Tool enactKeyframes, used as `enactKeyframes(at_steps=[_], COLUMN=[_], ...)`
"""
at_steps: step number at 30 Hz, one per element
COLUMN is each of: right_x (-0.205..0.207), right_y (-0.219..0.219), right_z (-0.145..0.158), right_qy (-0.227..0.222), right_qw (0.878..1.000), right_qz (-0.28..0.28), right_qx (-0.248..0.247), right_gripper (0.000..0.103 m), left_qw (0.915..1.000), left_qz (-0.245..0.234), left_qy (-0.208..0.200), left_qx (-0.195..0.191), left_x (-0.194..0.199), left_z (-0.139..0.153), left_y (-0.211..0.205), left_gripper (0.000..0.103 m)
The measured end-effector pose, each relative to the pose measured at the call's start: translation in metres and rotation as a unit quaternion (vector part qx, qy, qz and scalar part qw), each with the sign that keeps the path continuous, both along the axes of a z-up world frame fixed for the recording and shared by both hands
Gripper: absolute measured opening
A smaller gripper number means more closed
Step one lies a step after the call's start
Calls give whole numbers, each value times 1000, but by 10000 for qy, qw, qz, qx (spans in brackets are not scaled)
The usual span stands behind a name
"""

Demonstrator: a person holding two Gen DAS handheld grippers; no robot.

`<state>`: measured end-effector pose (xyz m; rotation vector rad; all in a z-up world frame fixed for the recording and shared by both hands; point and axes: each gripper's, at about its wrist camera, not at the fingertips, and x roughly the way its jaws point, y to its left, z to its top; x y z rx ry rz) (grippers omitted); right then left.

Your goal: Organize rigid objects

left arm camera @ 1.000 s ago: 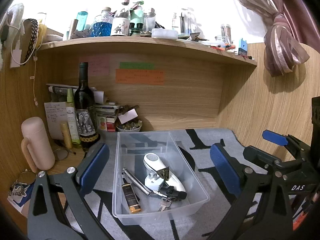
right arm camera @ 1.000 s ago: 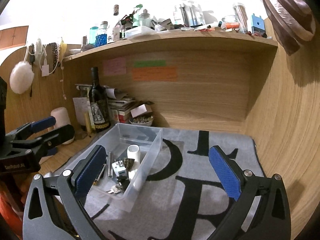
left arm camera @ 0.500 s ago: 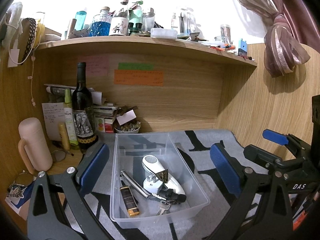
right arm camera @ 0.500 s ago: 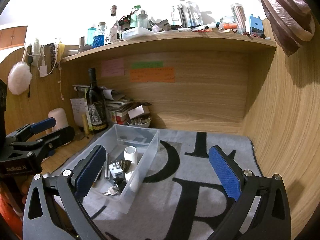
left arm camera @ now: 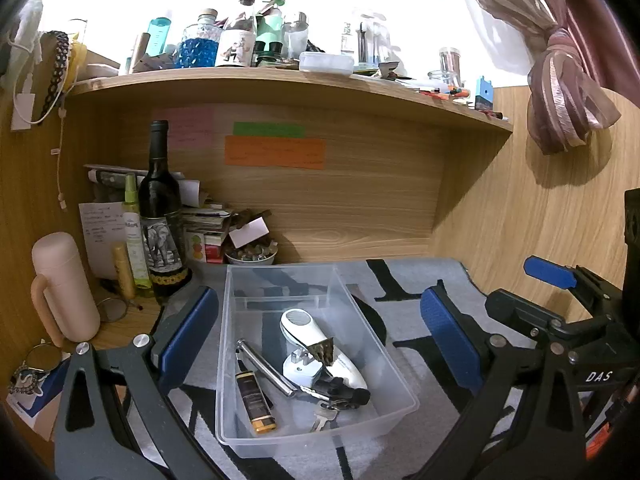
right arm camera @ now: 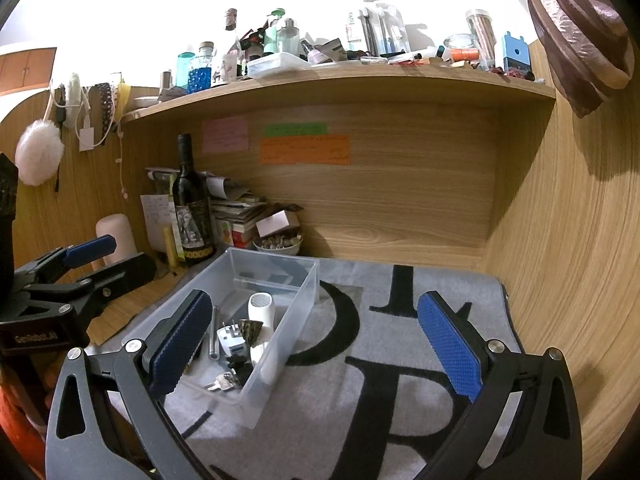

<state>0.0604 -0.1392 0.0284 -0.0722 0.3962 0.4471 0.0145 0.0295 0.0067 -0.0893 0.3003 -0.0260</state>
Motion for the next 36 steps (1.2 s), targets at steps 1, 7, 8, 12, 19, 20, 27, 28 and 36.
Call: enactKeyframes(at_steps=[1,7,8,12,19,20,27,28,36], right_x=[1,4,4,3,3,3,4,4,5], right_y=[-1,-5,-6,-4,-5,-6,-9,-9,-10], right_z=[0,-1,-1,0,-1,-1,-2,-2,-2], right_qy=[-9,17,19,10,-1,0,-9,-10,-2], right_qw=[10000,10000,10000,10000,10000,10000,10000,10000,9999], right_qz=[-4,39,47,35,63,55,91,92,111], right_qx=[6,31,32,25,13,11,6,6,8], right_gripper=[103,103,103,103,103,103,103,103,103], left_qw=[10000,10000,10000,10000,10000,10000,9997,9997,9998], left_qz=[-3,11,8,9,-60,-71,-193,-183,-189], left_qy=[-5,-3,2,8,-20,-24,-10,-4,-6], left_qx=[-1,-25,-40,-79,-62,-59,-141,-138,-109], left_x=[0,0,-1,-1,-2,-2,-2,-2,-2], left_z=[0,-1,-1,-1,0,0,1,0,0], left_y=[0,0,0,1,-1,-1,-2,-2,-3], left_gripper=[102,103,102,102,102,103,103,102,102])
